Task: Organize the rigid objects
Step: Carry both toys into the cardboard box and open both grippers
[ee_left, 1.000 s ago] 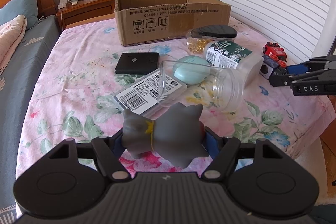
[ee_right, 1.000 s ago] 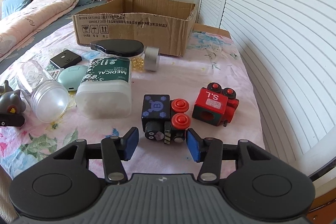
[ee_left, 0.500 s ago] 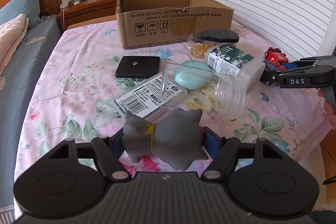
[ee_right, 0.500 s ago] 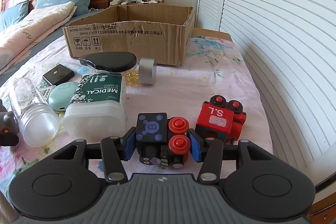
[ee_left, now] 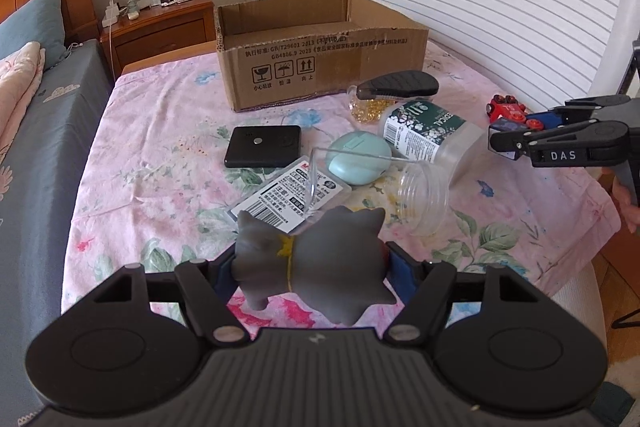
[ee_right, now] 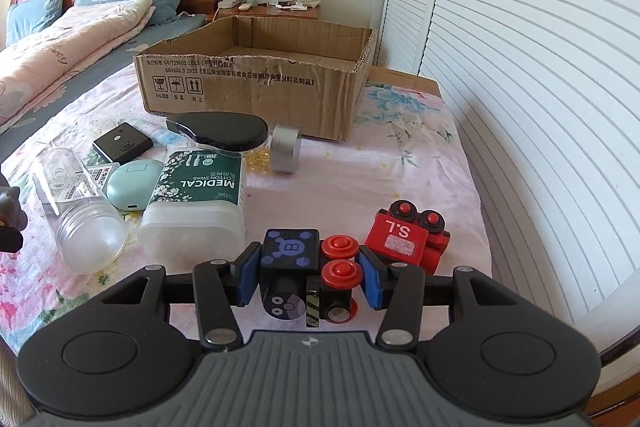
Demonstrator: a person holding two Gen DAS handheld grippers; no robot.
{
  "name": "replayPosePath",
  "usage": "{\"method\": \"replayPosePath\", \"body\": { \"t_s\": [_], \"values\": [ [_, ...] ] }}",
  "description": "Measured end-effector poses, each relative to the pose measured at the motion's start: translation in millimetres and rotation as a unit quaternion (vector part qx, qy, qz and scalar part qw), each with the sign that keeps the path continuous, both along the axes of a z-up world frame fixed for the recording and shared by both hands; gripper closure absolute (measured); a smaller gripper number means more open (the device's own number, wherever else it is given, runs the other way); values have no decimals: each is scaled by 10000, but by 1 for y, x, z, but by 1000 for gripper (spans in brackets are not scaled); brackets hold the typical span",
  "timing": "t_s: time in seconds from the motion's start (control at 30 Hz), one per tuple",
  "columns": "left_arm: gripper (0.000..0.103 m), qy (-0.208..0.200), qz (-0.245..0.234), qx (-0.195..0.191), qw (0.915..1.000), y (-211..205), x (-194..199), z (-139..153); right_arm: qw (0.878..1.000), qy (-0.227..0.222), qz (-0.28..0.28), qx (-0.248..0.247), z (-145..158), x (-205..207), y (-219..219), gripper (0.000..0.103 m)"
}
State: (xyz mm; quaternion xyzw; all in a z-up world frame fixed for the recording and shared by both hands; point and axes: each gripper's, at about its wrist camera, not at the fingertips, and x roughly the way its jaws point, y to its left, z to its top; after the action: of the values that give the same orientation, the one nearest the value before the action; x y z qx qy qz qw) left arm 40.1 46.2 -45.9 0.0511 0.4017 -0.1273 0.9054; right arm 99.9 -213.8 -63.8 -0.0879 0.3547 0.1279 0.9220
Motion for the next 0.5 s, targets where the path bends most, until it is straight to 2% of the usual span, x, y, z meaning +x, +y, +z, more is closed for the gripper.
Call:
{"method": "replayPosePath", "body": {
  "t_s": [0.27, 0.5],
  "values": [
    [31, -17, -162, 90, 9998, 5, 19, 33, 9998, -133, 119, -53, 30, -2, -1, 48],
    [31, -213, -304, 241, 9990, 0, 61, 62, 9994, -236, 237, -34, 61, 12, -2, 48]
  ]
}}
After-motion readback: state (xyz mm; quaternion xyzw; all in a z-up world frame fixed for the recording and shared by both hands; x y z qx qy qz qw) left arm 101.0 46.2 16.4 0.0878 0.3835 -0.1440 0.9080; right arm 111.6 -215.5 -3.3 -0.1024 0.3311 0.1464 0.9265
